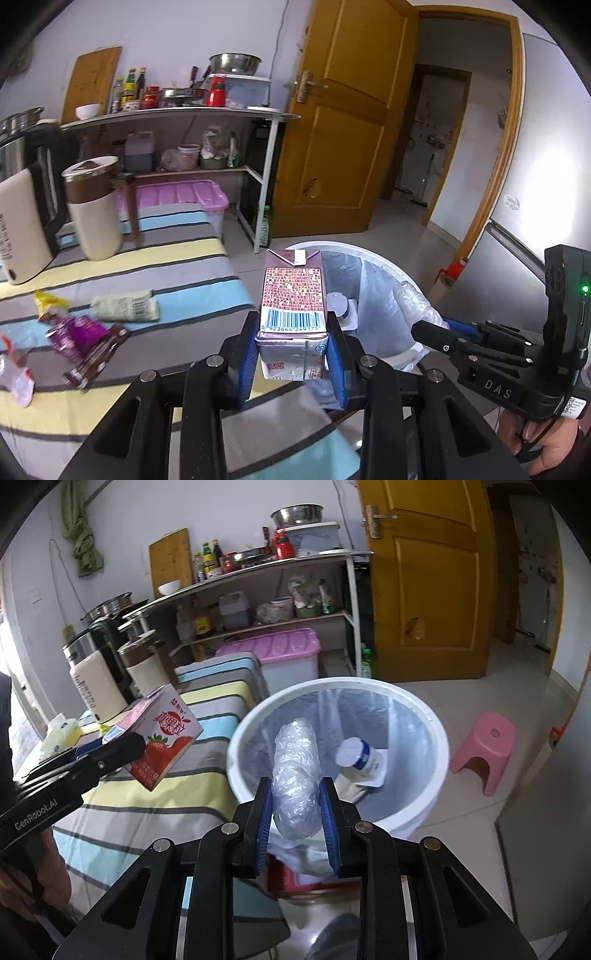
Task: Collect trash
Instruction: 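Carry the pink carton over the bin with the left gripper while the right carries the plastic bag, then open both grippers to drop the carton and plastic bag into the bin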
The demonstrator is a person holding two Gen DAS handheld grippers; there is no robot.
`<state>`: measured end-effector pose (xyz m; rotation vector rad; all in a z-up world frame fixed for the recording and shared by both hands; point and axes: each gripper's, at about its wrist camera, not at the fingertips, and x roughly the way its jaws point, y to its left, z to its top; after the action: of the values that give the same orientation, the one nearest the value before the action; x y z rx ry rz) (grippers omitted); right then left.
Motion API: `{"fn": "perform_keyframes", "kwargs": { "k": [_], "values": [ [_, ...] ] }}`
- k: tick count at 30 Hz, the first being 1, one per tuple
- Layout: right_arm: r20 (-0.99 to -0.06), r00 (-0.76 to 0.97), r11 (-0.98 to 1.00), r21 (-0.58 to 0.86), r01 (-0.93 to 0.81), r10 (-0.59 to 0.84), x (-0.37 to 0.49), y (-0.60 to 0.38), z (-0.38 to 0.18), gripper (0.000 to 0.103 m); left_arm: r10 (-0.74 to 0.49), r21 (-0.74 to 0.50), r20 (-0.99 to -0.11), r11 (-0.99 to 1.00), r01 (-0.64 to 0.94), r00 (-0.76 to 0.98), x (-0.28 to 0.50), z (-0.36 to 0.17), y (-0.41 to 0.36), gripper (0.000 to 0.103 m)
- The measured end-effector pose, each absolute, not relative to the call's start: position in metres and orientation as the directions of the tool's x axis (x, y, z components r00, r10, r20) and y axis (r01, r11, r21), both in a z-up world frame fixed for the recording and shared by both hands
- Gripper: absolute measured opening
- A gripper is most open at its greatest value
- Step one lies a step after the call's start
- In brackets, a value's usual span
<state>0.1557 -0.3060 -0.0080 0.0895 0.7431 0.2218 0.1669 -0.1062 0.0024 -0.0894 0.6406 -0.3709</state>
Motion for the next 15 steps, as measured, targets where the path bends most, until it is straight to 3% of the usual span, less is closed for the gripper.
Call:
{"fn": "perform_keyframes", "kwargs": {
  "k": [15],
  "values": [
    [-0.687,0.706,0.985,0.147,-0.096,0.171,0.188,-0.339,-0.023,0.026,-0.421,-0.197,-0.615,0.9,0.388,0.666,0.212,-0.022,-0.161,0.034]
  ]
}}
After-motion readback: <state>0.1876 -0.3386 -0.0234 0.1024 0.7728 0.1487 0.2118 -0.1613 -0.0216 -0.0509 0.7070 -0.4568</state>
